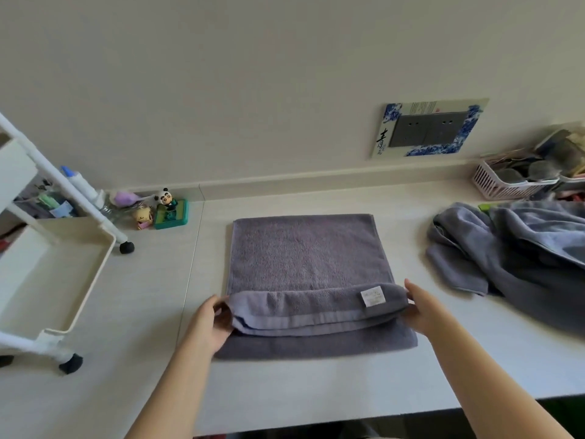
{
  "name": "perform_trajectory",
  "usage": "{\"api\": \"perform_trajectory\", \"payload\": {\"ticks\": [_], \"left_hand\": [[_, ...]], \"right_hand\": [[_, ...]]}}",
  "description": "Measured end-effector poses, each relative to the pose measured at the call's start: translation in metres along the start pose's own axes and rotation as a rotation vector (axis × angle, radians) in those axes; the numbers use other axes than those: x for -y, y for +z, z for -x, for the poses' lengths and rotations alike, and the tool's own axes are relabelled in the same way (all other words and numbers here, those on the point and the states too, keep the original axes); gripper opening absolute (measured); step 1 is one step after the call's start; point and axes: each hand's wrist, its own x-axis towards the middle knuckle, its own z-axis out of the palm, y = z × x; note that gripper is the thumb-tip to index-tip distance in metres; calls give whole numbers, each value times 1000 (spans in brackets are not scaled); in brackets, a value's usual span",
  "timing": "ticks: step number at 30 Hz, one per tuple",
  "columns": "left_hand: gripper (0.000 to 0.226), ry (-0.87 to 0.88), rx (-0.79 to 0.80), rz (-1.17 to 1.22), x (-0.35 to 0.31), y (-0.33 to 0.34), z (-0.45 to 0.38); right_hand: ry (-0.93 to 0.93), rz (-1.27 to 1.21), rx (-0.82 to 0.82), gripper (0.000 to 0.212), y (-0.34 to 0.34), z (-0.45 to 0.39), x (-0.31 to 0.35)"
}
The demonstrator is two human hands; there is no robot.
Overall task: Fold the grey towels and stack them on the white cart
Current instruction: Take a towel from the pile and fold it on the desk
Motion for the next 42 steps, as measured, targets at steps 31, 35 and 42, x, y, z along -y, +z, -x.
{"api": "perform_trajectory", "payload": {"ticks": [31, 35, 42], "left_hand": [[31, 301, -172, -1130, -25, 26, -60], [36, 361, -217, -1192, -15, 8, -57], [31, 480, -121, -984, 13, -7, -36]], "right_hand": [[-402, 1256, -51, 35, 17, -38, 29], [-452, 1383, -97, 47, 9, -32, 18], [-455, 1366, -122, 44, -1, -10, -12]]}}
